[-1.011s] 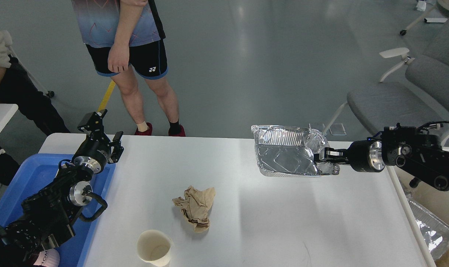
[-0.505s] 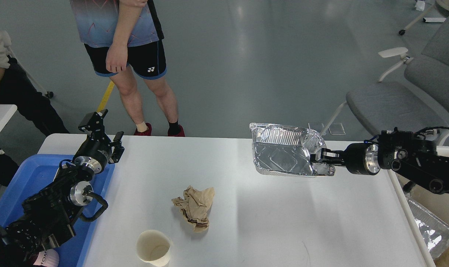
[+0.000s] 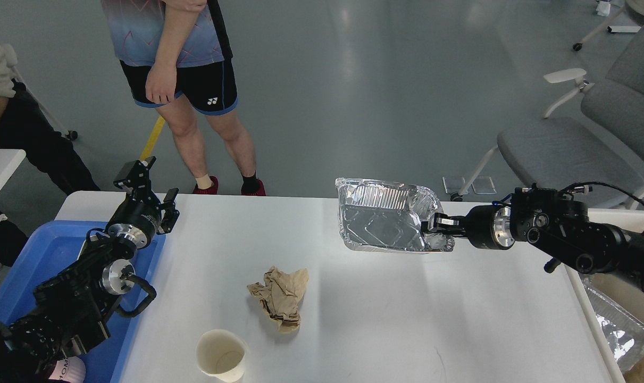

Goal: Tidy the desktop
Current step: 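Hold the foil tray raised above the table with the right gripper, then lower the left gripper toward the white paper cup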

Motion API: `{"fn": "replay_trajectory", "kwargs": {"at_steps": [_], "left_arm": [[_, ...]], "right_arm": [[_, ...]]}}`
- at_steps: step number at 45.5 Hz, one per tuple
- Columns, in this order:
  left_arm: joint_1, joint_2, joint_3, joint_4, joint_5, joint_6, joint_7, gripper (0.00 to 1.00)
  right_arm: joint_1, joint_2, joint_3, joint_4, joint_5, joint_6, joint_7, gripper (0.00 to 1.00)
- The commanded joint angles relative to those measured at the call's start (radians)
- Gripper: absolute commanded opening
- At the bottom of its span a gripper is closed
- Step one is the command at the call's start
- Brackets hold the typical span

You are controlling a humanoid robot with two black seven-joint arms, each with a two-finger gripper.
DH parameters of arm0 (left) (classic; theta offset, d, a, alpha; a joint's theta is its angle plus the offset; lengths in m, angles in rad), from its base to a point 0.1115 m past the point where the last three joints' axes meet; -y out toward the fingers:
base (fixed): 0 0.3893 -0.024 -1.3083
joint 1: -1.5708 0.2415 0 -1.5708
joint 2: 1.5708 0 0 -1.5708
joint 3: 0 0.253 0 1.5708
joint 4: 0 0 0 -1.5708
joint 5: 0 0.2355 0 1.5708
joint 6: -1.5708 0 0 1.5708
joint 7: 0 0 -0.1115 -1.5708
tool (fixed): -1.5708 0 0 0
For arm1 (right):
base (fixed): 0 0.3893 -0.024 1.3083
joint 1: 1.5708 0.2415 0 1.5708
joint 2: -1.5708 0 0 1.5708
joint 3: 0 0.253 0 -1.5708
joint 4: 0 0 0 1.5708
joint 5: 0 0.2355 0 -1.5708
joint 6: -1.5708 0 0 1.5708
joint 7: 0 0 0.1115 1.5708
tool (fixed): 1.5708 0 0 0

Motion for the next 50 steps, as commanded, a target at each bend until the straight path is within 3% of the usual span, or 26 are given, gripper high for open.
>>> {"fn": "replay_trajectory", "kwargs": {"at_steps": [1,9,15,25,31,36,40,50], "left_arm": [[-0.003,0.001,0.001,0.000,0.000,0.000,0.000,0.89],[-0.003,0.001,0.001,0.002,0.001,0.015,-0.012,0.95],[-0.003,0.003,0.005,0.002,0.046,0.028,-0.067,0.96],[-0.043,0.055,0.106,-0.021,0.058,-0.007,-0.049,0.96],[-0.103,0.190,0.318,-0.116,0.054,-0.047,-0.021,0.96],[-0.166,0.331,0.485,-0.268,0.058,-0.052,-0.018,0.96],[-0.265,0.504,0.730,-0.431,0.061,-0.055,-0.017,0.96],[-0.572,0.722,1.183,-0.642,0.107,-0.087,-0.025,0.96]], "right_arm": [[0.004,0.003,0.000,0.000,0.002,0.000,0.000,0.00],[0.003,0.003,0.000,0.000,0.003,-0.002,0.000,0.00],[0.001,0.001,0.000,0.001,0.003,-0.002,0.000,0.00],[0.003,0.015,0.000,0.001,0.003,-0.005,0.000,0.00],[0.004,0.018,0.000,0.000,0.002,-0.006,0.000,0.00],[0.006,0.021,0.000,-0.002,0.002,-0.006,0.000,0.00],[0.009,0.030,0.000,-0.002,0.002,-0.006,0.000,0.00],[0.023,0.067,0.000,-0.031,0.002,-0.008,0.000,0.00]]}}
